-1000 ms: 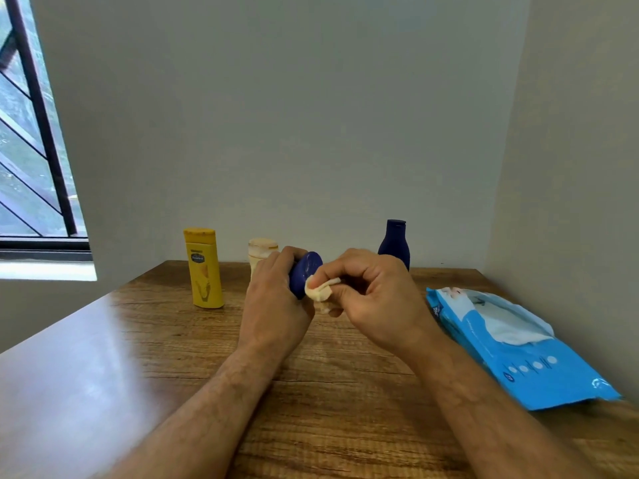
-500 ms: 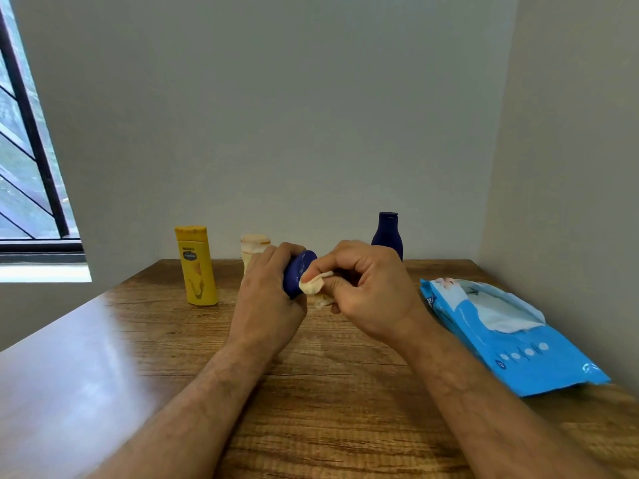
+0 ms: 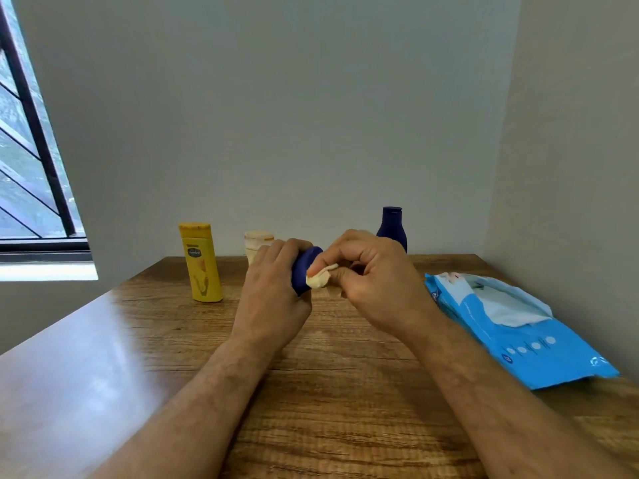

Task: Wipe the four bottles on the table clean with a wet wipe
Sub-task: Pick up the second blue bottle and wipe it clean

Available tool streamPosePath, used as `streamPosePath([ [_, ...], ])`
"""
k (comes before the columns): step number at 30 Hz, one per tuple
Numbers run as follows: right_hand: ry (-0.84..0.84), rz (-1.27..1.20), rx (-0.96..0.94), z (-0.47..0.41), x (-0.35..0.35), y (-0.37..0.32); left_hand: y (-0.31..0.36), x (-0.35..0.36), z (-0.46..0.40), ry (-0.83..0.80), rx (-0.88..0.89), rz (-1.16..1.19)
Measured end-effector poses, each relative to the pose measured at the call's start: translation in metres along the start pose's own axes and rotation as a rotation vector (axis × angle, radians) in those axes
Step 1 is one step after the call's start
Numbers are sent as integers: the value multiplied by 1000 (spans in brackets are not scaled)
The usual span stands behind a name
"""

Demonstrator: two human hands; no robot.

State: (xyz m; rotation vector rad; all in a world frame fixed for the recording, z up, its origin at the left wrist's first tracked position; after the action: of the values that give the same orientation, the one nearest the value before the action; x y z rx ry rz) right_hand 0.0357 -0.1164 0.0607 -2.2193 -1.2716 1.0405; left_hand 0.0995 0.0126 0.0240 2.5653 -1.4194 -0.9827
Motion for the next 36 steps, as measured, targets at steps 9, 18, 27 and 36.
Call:
streamPosePath([
  [9, 189, -60, 72, -1, -7, 6, 8, 5, 1, -36, -1, -12],
  [18, 111, -143, 106, 0, 0, 3, 4, 4, 0, -62, 26, -34],
  [27, 276, -186, 194, -1, -10, 13, 9, 13, 2, -19, -100, 254],
  [36, -12, -155, 114, 0, 3, -3, -2, 6, 1, 21, -170, 322],
])
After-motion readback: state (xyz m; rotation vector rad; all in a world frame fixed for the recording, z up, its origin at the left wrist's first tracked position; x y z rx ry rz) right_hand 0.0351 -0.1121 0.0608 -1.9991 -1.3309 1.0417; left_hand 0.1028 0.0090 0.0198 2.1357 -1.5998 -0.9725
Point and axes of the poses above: each hand's wrist, its own z-axis away from the middle knuckle, its own x-axis out of the palm, y = z × x, the point moved 4 cm from there along -z, towards the middle knuckle, and after that the axes turned 1 degree about -z, right-handed, at the moved point
